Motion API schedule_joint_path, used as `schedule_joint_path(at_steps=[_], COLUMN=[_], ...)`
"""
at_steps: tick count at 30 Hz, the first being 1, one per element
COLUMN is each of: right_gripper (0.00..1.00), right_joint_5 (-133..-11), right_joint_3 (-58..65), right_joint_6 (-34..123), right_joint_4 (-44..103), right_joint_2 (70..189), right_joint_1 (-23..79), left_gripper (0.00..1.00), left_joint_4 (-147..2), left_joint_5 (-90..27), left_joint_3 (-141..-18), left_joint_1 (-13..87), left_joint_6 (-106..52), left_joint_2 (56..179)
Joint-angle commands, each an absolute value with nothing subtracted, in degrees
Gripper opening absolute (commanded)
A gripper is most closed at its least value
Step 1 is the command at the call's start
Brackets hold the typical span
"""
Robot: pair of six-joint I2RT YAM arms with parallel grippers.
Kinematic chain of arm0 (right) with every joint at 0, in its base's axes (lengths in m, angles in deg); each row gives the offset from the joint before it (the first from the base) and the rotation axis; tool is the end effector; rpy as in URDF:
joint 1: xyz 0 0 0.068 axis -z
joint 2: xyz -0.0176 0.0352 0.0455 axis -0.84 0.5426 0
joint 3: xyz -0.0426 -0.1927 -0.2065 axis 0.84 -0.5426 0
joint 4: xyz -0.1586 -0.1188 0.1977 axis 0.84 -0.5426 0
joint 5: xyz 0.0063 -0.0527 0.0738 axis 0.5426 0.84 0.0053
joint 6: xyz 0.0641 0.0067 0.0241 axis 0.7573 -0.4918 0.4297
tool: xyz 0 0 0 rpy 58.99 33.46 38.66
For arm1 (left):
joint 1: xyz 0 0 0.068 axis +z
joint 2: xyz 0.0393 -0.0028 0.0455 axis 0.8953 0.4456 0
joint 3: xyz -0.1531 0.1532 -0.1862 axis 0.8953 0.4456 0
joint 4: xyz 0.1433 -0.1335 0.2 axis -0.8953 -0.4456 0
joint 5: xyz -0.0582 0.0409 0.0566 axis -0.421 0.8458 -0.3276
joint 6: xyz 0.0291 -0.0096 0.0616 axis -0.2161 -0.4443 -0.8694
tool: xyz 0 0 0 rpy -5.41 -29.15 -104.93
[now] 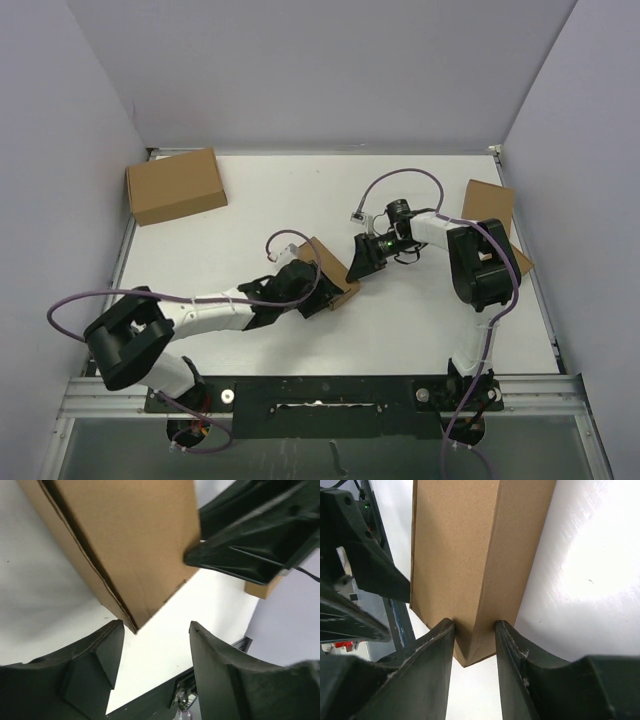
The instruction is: Fold the paper box
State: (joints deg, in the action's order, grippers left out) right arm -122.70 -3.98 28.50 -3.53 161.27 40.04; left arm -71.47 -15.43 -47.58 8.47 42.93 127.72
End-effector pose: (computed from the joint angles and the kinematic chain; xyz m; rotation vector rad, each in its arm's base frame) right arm 0.3489 0.1567 0.1233 -0.7507 2.5348 1.4822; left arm 0.1905 -0.2597 0.1563 -0.6612 2.4608 -0.9804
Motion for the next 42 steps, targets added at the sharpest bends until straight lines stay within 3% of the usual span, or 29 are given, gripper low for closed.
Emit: schedule_joint_path(at_steps=[1,8,11,17,19,22,23,29,42], right_gripper=[0.36,0.36,0.33,0.28,0.28,0.28,0.28,0.27,0.28], right_joint_5=[-119.01,-122.06,-122.99,-124.14,-124.5,-124.72,-124.7,-123.9,-117.73], right_joint_3=[-5.52,-6.53,-6.96,-7.27,-7.28,-7.27,-7.23,-6.69,-4.38], right_joint_6=[27.58,29.35,29.99,30.57,30.76,30.46,30.31,29.59,24.37], right_joint_4=[-2.63,-1.15,-0.6,-0.56,-0.71,-1.16,-1.32,-2.22,-5.94], right_joint_2=[161.05,160.83,161.38,162.5,163.12,163.91,164.19,164.95,160.96], right_joint_1=[40.82,42.93,44.13,47.41,48.69,50.5,50.92,52.03,53.54], left_gripper=[0.58,0.82,0.9,0.94,0.87,0.53,0.5,0.48,0.46], left_joint_4=[-63.88,-65.67,-68.02,-59.23,-60.73,-62.22,-62.1,-51.41,-40.03], left_joint_5=[-15.6,-24.97,-25.17,-24.53,-22.2,-19.5,-19.41,-23.18,-32.38], left_joint_3=[-44.14,-39.25,-36.77,-29.45,-29.26,-28.52,-28.23,-28.69,-44.78], left_joint_1=[9.22,13.77,17.57,23.49,24.09,24.91,25.26,26.27,26.82], left_joint_6=[34.49,12.8,10.98,13.03,13.96,15.26,15.76,15.67,12.38], left_joint_2=[117.01,101.79,97.63,94.67,95.34,98.22,99.7,111.68,135.92])
